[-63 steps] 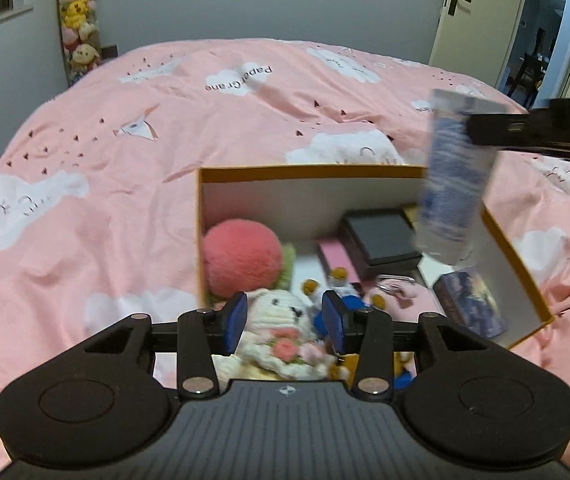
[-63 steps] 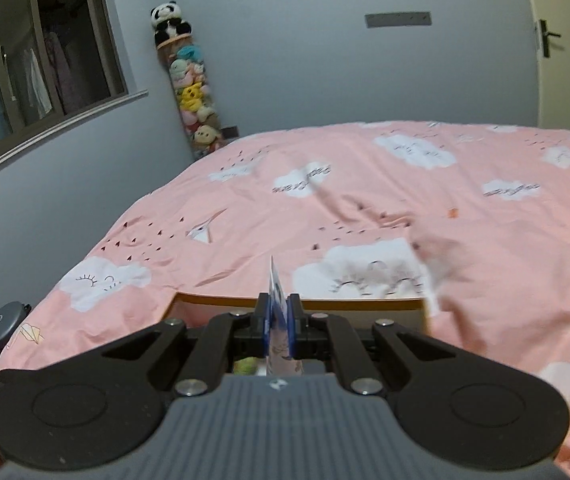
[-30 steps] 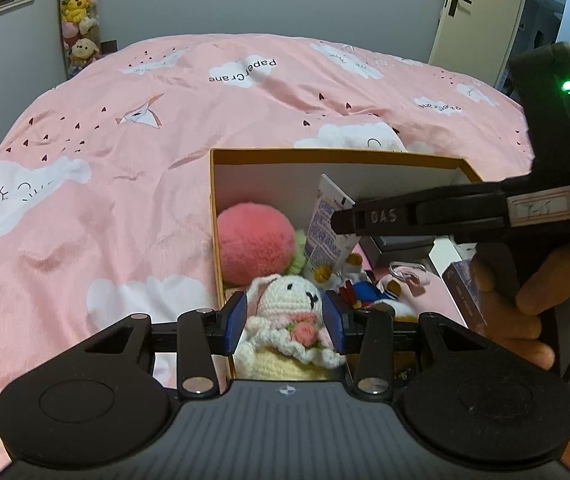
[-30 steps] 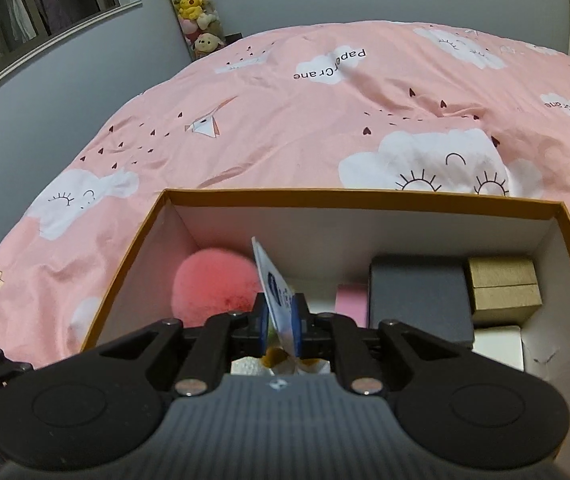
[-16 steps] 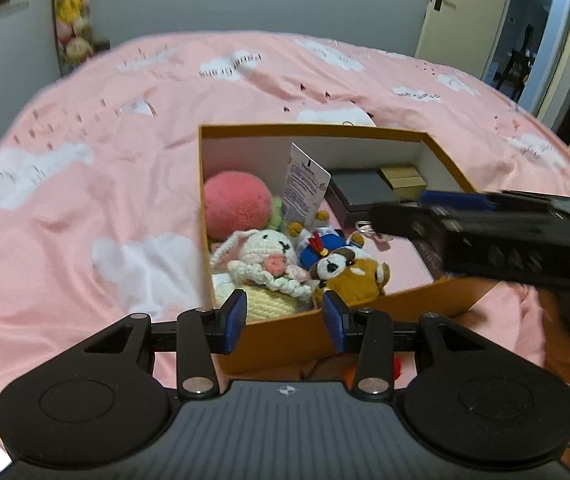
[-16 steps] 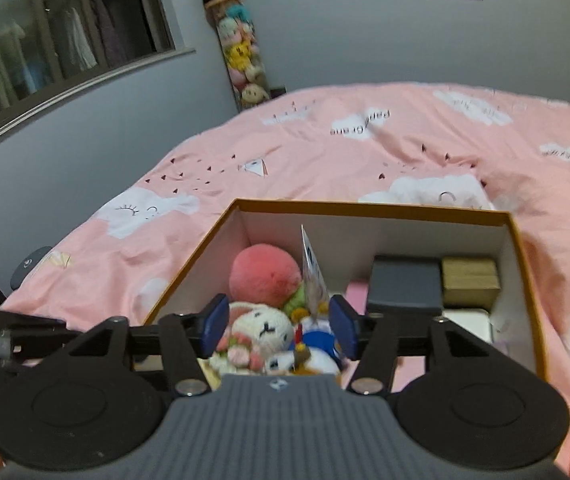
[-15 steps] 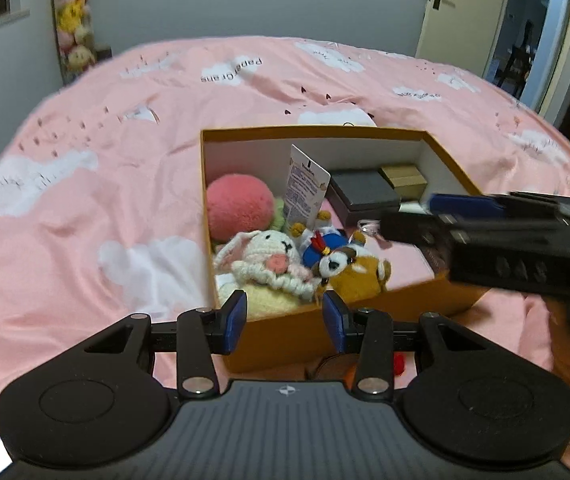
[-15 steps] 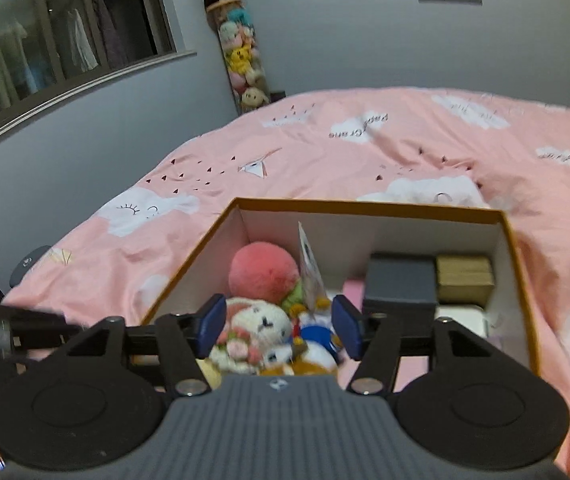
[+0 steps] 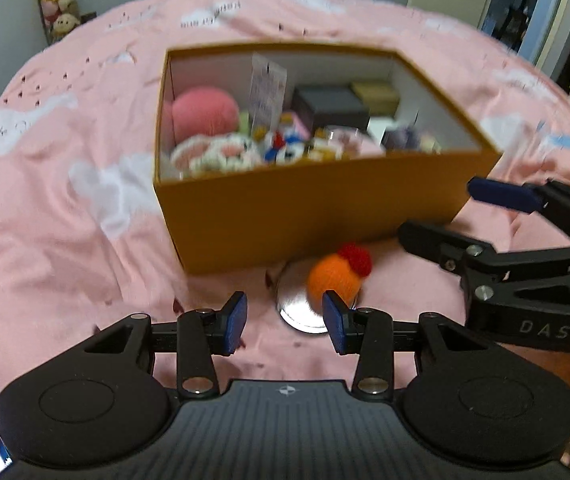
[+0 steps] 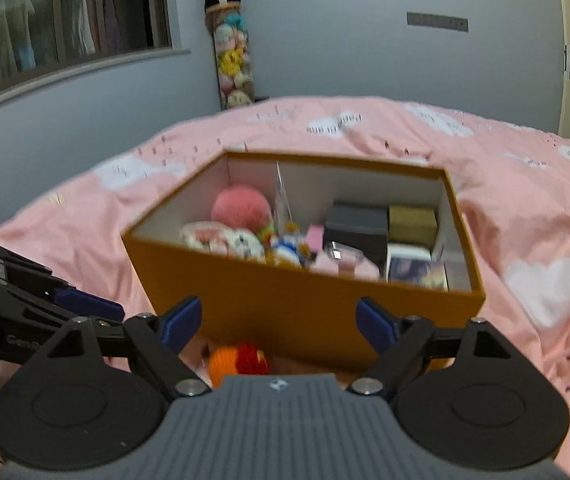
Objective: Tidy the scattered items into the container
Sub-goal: 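Grasp the round compact mirror with the left gripper while the right gripper grasps the orange crochet ball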
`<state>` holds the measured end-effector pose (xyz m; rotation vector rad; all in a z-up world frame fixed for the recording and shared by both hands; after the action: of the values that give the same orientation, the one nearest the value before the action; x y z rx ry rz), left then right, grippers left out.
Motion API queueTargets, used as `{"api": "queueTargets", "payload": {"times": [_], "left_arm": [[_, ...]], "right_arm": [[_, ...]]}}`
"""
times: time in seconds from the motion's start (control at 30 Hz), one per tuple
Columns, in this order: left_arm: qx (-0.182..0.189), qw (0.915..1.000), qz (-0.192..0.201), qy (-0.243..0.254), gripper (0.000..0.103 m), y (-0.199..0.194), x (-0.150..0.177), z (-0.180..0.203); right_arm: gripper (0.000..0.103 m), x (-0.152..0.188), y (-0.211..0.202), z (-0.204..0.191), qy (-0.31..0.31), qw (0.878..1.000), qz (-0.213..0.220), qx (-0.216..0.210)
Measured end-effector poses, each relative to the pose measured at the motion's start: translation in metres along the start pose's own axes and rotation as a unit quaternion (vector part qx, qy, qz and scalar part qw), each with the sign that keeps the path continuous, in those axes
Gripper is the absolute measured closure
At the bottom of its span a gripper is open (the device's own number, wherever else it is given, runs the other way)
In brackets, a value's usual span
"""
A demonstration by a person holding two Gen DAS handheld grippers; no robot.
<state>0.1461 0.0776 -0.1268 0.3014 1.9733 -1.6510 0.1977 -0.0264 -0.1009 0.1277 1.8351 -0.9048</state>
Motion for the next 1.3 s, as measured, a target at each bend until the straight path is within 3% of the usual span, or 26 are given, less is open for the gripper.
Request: {"api": "queueTargets", "payload": {"times": [0.17, 0.4, 0.63, 0.83, 1.0, 1.13, 1.3], "left_arm": [[-0.01, 0.9991, -0.041, 0.001, 0.055, 0.015, 0.015, 0.0], [-0.022, 0.9983, -0.054, 0.0, 0.055, 0.023, 0.02, -0.007], [-0.028, 0.9975, -0.065, 0.005, 0.056, 0.029, 0.02, -0.01], [-0.027, 0.997, -0.072, -0.001, 0.056, 0.036, 0.022, -0.014], [-0.02, 0.9973, -0.07, -0.005, 0.056, 0.038, 0.021, -0.014], [-0.012, 0.9975, -0.068, -0.013, 0.056, 0.039, 0.02, -0.014], [0.007, 0.9977, -0.064, -0.023, 0.056, 0.04, 0.016, -0.012]], "right_arm": [[0.013, 0.013, 0.012, 0.002, -0.002, 1.0, -0.029, 0.004], [0.013, 0.024, 0.021, -0.004, -0.015, 0.998, -0.055, -0.001], [0.032, 0.032, 0.038, -0.01, -0.024, 0.996, -0.088, -0.016], [0.037, 0.042, 0.054, -0.009, -0.023, 0.993, -0.119, -0.015], [0.051, 0.051, 0.066, -0.008, -0.012, 0.99, -0.137, -0.022], [0.069, 0.055, 0.068, -0.007, -0.004, 0.989, -0.145, -0.029], [0.076, 0.056, 0.063, -0.005, -0.002, 0.989, -0.147, -0.025]]}}
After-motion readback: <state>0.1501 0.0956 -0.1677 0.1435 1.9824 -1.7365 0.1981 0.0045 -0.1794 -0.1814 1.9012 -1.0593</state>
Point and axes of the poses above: each gripper's, at about its wrist camera, not at the fingertips, and y roughly the way its jaws point, z to its right, x to its underside, the point moved 9 cm from there along y, roughly the way its jaws point, and after that the axes turned 10 degrees about -x, right-handed, at the moved point
